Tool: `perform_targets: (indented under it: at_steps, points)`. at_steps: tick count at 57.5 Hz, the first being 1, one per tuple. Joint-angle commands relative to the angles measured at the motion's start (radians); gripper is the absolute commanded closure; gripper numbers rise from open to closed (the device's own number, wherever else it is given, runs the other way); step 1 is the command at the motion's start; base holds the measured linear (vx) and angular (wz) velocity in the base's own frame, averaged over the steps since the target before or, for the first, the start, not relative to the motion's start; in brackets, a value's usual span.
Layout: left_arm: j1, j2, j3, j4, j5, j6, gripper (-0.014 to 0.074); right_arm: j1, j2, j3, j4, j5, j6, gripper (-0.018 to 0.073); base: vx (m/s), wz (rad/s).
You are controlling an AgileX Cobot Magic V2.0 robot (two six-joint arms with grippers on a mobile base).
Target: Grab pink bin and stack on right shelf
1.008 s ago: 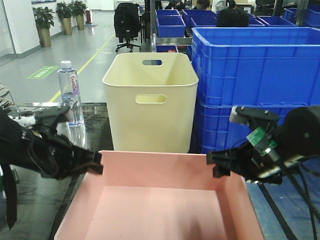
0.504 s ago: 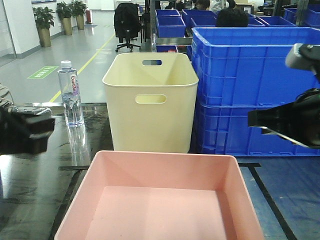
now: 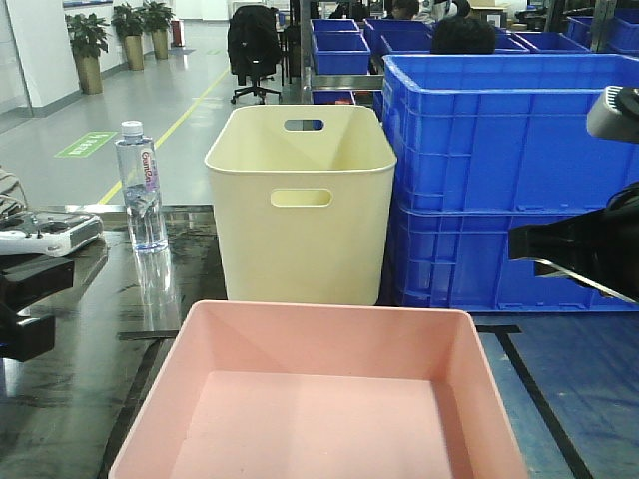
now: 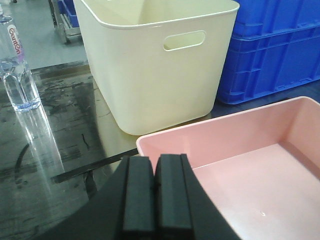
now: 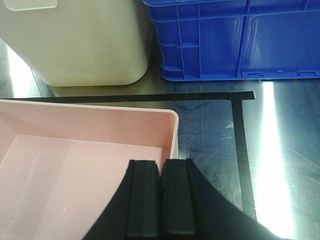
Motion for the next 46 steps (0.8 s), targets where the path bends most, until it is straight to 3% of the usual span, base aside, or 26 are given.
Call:
perform_targets:
  at_steps: [1,9,16,22,27,33,40,46]
  points:
    - [0.000,-0.016,-0.029,-0.024,-0.069,0.000,0.0604,-0.003,-0.024,-0.035,-0.014,-0.064,-0.003,0.0572,0.00,0.00]
    - [0.000,-0.019,-0.018,-0.021,-0.079,0.000,0.0604,-0.003,-0.024,-0.035,-0.014,-0.064,-0.003,0.0572,0.00,0.00]
    - [0.001,-0.082,0.077,0.057,-0.165,-0.034,0.0604,-0.003,-0.024,-0.035,-0.014,-0.064,-0.003,0.0572,0.00,0.00]
    - [0.006,-0.207,0.253,0.170,-0.304,-0.183,0.0604,-0.003,-0.024,-0.035,-0.014,-0.064,-0.003,0.0572,0.00,0.00]
    - [0.031,-0.354,0.430,0.312,-0.428,-0.311,0.0604,-0.003,-0.024,-0.035,-0.014,-0.064,-0.003,0.0572,0.00,0.00]
    - [0.084,-0.544,0.643,0.430,-0.480,-0.450,0.0604,-0.003,-0.024,-0.035,-0.014,-0.064,-0.003,0.0572,0.00,0.00]
    - [0.164,-0.738,0.834,0.457,-0.444,-0.548,0.0604,-0.003,-0.024,-0.035,-0.014,-0.064,-0.003,0.0572,0.00,0.00]
    - [0.215,-0.877,0.952,0.457,-0.428,-0.573,0.0604,-0.003,-0.024,-0.035,-0.014,-0.064,-0.003,0.0572,0.00,0.00]
